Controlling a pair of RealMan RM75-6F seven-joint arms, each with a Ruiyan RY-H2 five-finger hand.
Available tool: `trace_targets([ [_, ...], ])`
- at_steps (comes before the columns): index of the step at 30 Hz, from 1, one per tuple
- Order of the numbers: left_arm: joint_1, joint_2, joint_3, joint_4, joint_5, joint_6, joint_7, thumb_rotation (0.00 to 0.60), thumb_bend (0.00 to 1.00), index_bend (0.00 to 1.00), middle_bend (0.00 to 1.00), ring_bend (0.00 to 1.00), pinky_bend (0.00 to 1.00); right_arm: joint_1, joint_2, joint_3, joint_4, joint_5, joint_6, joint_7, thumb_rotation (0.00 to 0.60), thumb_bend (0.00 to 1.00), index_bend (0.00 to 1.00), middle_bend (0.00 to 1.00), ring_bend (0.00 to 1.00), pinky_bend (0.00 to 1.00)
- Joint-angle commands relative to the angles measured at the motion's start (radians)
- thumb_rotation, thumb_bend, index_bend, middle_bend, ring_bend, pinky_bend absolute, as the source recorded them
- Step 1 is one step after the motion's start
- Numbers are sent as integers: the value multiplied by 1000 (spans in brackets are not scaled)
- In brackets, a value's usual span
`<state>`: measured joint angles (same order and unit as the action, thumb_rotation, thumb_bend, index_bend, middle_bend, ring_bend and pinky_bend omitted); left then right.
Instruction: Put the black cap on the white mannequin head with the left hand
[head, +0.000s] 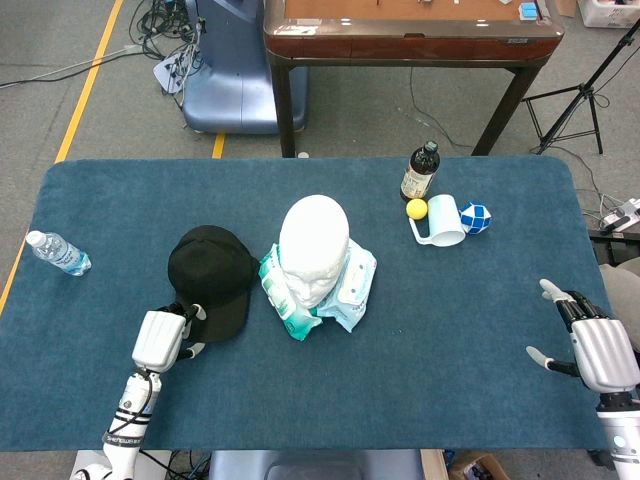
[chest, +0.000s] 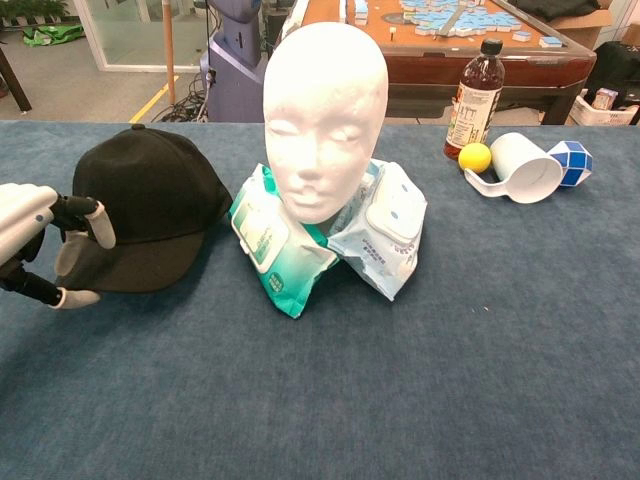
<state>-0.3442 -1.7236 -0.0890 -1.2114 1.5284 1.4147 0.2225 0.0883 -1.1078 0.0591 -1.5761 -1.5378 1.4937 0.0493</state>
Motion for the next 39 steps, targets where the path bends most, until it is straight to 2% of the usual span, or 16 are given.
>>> trace_targets([
  [1,1,-1,-7,15,26,37,-3,600,76,464,737,480,637,-1,1,-1,-1,-2,1,0,600,0,107,278,213,386],
  [8,-8,36,-26,-29,38,64,47,600,76,469,737,480,639,-3,2,-1,-2,-5,7,2,600,0,107,278,213,386],
  [19,-42,94,-78,-139,15,48,133,600,76,477,736,480,643,-7,7,-2,-2,-8,13,13,600,0,107,278,213,386],
  [26,-52,126,-98,-198,-7,39,127,600,77,483,705,463,644,-9,8,-2,-1,-11,16,17,600,0,107,278,213,386],
  [27,-53,127,-98,-201,-5,42,125,600,77,483,672,441,642,-8,8,-2,-1,-11,16,17,600,0,107,278,213,386],
  [31,-59,119,-104,-198,17,69,94,600,77,484,393,211,593,-8,8,-3,-1,-12,15,17,600,0,107,278,213,386],
  [33,-62,117,-106,-196,25,78,71,600,77,485,321,163,548,-9,9,-3,-1,-12,16,19,600,0,108,278,213,386],
  [35,-69,115,-108,-193,37,85,50,600,77,490,268,126,510,-9,9,-2,-1,-10,17,21,600,0,108,278,213,386],
  [39,-81,109,-107,-177,60,95,34,600,77,497,254,116,476,-10,11,-1,-1,-9,16,25,600,0,107,278,213,386],
])
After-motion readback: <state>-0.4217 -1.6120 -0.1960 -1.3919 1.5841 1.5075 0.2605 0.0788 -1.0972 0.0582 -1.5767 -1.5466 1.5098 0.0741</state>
